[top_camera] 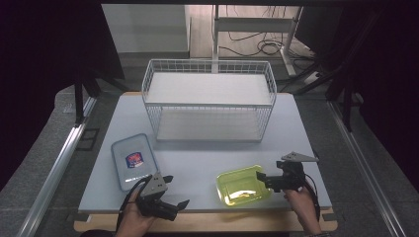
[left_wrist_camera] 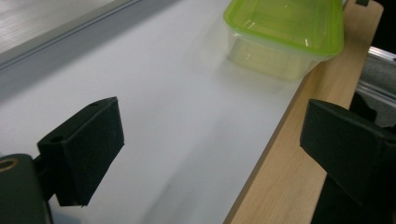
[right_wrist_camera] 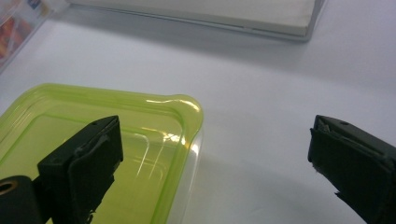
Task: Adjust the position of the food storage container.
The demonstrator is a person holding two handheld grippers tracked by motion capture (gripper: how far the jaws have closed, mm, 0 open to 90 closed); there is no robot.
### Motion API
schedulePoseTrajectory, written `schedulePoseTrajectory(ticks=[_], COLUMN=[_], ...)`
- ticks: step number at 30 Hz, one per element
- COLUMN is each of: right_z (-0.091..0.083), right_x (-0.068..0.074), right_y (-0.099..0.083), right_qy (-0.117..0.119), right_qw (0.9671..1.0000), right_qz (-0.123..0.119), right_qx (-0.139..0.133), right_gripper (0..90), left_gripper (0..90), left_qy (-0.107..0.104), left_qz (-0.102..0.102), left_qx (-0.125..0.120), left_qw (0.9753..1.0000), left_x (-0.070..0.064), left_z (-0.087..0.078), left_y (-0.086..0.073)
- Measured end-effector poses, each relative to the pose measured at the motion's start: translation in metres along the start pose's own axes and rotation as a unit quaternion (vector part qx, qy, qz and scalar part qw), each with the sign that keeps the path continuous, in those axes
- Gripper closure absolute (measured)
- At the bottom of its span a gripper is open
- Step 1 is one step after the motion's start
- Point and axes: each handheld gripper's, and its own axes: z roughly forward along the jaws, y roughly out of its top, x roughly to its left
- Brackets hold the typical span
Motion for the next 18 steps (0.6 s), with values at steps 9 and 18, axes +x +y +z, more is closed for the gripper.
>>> schedulePoseTrajectory(ticks=[9,18], right_z=[0.006,0.003], right_x=[0.006,0.019], right_y=[0.000,0.005], right_qy=[-0.022,-0.005], right_qw=[0.9997,0.9977], right_qz=[-0.008,-0.035], right_qx=[0.009,0.057], right_gripper=[0.2,2.2], left_gripper=[5.8,5.0], left_qy=[0.020,0.023], left_qz=[0.005,0.010], left_qx=[0.008,0.008], left_qw=[0.9998,0.9996], left_x=[0.005,0.006], left_z=[0.003,0.003], left_y=[-0.007,-0.008])
